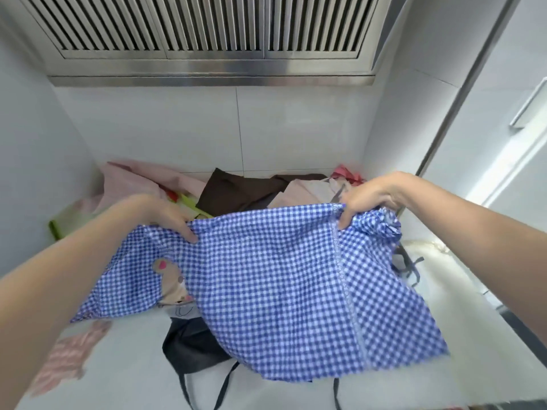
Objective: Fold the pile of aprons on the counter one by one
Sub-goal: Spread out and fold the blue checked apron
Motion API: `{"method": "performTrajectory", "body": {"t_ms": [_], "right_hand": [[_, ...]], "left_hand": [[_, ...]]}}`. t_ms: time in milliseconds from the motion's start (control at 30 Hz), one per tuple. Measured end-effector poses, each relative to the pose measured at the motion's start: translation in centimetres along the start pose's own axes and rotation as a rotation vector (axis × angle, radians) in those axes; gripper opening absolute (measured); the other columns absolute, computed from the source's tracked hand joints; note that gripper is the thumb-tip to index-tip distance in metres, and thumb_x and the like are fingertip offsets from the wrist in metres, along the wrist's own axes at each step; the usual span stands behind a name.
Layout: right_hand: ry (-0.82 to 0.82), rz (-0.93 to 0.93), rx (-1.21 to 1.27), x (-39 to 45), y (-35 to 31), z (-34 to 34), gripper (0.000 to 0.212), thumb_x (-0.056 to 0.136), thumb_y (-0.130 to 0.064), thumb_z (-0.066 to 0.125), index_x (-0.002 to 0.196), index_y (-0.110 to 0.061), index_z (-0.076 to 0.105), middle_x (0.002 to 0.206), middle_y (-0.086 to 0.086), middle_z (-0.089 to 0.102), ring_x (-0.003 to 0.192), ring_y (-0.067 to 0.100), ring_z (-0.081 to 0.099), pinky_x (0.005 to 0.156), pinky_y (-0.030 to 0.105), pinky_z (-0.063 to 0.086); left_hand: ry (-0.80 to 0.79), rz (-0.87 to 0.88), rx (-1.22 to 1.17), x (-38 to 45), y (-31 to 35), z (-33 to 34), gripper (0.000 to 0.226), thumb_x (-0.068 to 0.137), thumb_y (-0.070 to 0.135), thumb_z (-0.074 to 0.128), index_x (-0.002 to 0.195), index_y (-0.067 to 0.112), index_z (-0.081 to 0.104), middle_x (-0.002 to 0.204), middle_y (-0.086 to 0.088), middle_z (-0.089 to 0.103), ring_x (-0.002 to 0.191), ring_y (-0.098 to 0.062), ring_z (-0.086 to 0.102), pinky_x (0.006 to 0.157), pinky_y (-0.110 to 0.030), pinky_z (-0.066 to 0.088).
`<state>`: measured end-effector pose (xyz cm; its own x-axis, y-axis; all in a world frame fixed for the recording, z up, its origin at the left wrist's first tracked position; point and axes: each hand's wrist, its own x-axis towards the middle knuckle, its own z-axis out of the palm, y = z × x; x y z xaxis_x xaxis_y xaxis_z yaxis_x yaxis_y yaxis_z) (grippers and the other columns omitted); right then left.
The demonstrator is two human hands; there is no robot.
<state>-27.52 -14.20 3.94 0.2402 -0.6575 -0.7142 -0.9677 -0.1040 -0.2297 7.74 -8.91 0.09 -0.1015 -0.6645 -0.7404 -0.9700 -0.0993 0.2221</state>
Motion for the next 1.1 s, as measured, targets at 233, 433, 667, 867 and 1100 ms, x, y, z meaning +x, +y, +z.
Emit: {"method": "performTrajectory", "body": {"t_ms": [233, 433, 667, 867, 1100], "right_hand": [[-0.094, 0.242, -0.406, 3.0, 9.1, 4.7, 0.058, 0.083, -0.019, 0.07, 0.134, -0.003, 0.048, 0.136, 0.01, 0.052, 0.116, 0.025, 0.055, 0.097, 0.035, 0.046], [0.096, 0.367, -0.593, 3.5, 17.3, 5.6, 0.006, 0.088, -0.008, 0.058, 0.086, -0.007, 0.063, 0.088, 0.004, 0.063, 0.087, 0.02, 0.057, 0.076, 0.03, 0.047], [0.516, 0.17, -0.487, 6.7, 16.1, 4.0, 0.032, 0.091, -0.016, 0.05, 0.122, -0.011, 0.053, 0.12, 0.009, 0.059, 0.111, 0.027, 0.057, 0.082, 0.035, 0.046], [0.419, -0.339, -0.296, 12.6, 5.2, 6.7, 0.049, 0.087, -0.025, 0.062, 0.128, -0.007, 0.041, 0.132, 0.011, 0.043, 0.124, 0.029, 0.038, 0.099, 0.039, 0.039], [0.457, -0.134, -0.296, 14.9, 2.5, 7.0, 0.028, 0.09, 0.002, 0.045, 0.112, -0.01, 0.057, 0.111, 0.008, 0.057, 0.107, 0.027, 0.052, 0.094, 0.038, 0.034]], "left_hand": [[0.096, 0.136, 0.279, 5.7, 9.4, 2.9, 0.028, 0.096, 0.035, 0.051, 0.076, 0.015, 0.053, 0.069, 0.0, 0.046, 0.057, -0.012, 0.042, 0.056, -0.023, 0.032], [0.335, 0.157, 0.365, 12.6, 17.5, 5.6, 0.028, 0.096, 0.034, 0.049, 0.104, 0.01, 0.06, 0.11, -0.01, 0.06, 0.099, -0.029, 0.057, 0.08, -0.036, 0.045], [0.396, 0.093, 0.331, 16.7, 20.7, 5.3, 0.033, 0.097, 0.031, 0.048, 0.117, 0.006, 0.053, 0.119, -0.011, 0.057, 0.107, -0.028, 0.055, 0.079, -0.034, 0.041], [0.456, 0.111, 0.274, 17.8, 20.5, 5.8, 0.031, 0.095, 0.027, 0.049, 0.121, 0.012, 0.056, 0.119, -0.01, 0.06, 0.109, -0.028, 0.056, 0.085, -0.037, 0.044], [0.342, 0.088, 0.489, 18.0, 15.4, 5.3, 0.025, 0.093, 0.017, 0.046, 0.115, 0.013, 0.057, 0.111, -0.005, 0.061, 0.102, -0.026, 0.058, 0.08, -0.035, 0.038]]}}
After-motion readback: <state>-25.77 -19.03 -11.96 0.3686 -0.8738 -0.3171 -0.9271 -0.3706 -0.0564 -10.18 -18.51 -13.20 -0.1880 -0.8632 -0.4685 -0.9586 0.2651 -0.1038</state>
